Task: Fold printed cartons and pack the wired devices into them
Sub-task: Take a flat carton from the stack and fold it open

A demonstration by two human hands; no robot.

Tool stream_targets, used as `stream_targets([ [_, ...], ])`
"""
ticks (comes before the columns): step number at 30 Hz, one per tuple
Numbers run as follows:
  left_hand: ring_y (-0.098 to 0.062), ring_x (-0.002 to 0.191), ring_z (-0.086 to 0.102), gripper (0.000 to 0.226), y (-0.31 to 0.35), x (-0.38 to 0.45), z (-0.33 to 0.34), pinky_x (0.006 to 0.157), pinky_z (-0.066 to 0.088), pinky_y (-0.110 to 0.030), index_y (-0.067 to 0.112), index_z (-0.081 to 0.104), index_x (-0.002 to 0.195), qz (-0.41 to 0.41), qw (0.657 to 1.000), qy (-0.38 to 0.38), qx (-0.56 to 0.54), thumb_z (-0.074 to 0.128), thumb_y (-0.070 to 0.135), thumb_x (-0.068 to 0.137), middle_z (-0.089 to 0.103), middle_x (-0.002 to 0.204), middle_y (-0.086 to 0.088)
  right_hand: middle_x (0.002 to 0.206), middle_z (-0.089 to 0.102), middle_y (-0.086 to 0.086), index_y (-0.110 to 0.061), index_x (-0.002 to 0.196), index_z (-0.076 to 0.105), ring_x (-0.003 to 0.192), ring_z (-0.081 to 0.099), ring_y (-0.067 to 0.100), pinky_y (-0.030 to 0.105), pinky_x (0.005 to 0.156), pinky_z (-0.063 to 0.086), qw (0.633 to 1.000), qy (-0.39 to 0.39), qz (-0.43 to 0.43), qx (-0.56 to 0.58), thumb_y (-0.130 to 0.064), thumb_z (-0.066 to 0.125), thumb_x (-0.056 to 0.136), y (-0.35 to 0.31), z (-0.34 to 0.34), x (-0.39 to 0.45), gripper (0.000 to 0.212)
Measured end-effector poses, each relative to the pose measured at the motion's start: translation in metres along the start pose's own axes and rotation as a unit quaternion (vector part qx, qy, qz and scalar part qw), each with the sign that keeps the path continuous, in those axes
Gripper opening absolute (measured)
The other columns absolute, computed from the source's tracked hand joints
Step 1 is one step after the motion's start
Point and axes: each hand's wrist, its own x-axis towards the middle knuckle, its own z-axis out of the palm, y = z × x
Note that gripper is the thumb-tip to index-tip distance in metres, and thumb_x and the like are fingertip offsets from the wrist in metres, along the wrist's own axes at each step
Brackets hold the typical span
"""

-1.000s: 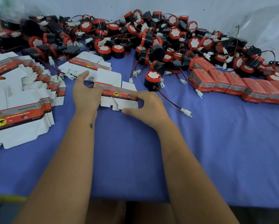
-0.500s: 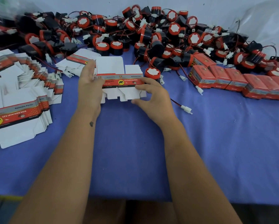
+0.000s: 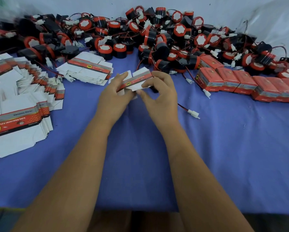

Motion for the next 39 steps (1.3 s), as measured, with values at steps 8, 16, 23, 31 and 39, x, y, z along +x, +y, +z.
stream_targets([
  [8,0.007,0.138,0.030,0.040,0.001,-0.004,0.003,0.102,0.027,0.001,0.032,0.051,0.141,0.098,0.993,-0.044,0.049,0.043,0.015,0.106,0.040,0.152,0.013,0.150,0.039,-0.006,-0.014,0.147,0.038,0.136,0.034,0.002,0.024,0.115,0.031,0.990,-0.024,0.094,0.105,0.002,0.058,0.083,-0.007,-0.002,-0.001,0.070],
  [16,0.003,0.135,0.042,0.058,0.011,0.000,0.000,0.087,0.048,-0.012,0.041,0.055,0.128,0.054,0.984,0.017,-0.170,0.043,-0.004,0.093,0.049,0.145,0.008,0.160,0.026,0.004,-0.014,0.135,0.052,0.149,0.019,0.017,0.041,0.118,0.024,0.993,-0.111,0.031,-0.010,0.004,0.058,0.069,-0.001,-0.003,-0.005,0.069],
  [23,-0.012,0.137,0.046,0.049,0.014,0.006,0.001,0.077,0.053,-0.022,0.024,0.055,0.132,-0.037,0.937,0.046,-0.343,0.044,-0.007,0.096,0.046,0.148,-0.003,0.162,0.017,0.001,-0.017,0.153,0.022,0.149,0.017,0.017,0.039,0.115,0.032,0.979,-0.196,0.060,-0.008,0.013,0.060,0.073,0.002,-0.002,-0.006,0.094],
  [31,-0.007,0.108,0.064,0.036,0.011,0.007,-0.007,0.074,0.054,-0.023,0.027,0.060,0.126,-0.070,0.927,0.041,-0.367,0.045,0.013,0.096,0.061,0.130,0.004,0.148,0.044,-0.006,-0.028,0.154,0.022,0.126,0.046,0.013,0.021,0.094,0.042,0.981,-0.176,0.084,-0.016,-0.016,0.069,0.087,0.008,0.001,-0.006,0.082],
  [39,-0.007,0.146,0.030,0.077,0.004,-0.001,-0.004,0.106,0.045,-0.022,0.035,0.051,0.128,0.097,0.979,-0.148,-0.098,0.041,-0.024,0.080,0.033,0.145,0.033,0.112,0.059,-0.017,-0.021,0.131,0.058,0.095,0.054,-0.007,0.009,0.079,0.045,0.985,-0.053,0.144,0.078,-0.009,0.052,0.096,0.005,-0.003,-0.003,0.038],
])
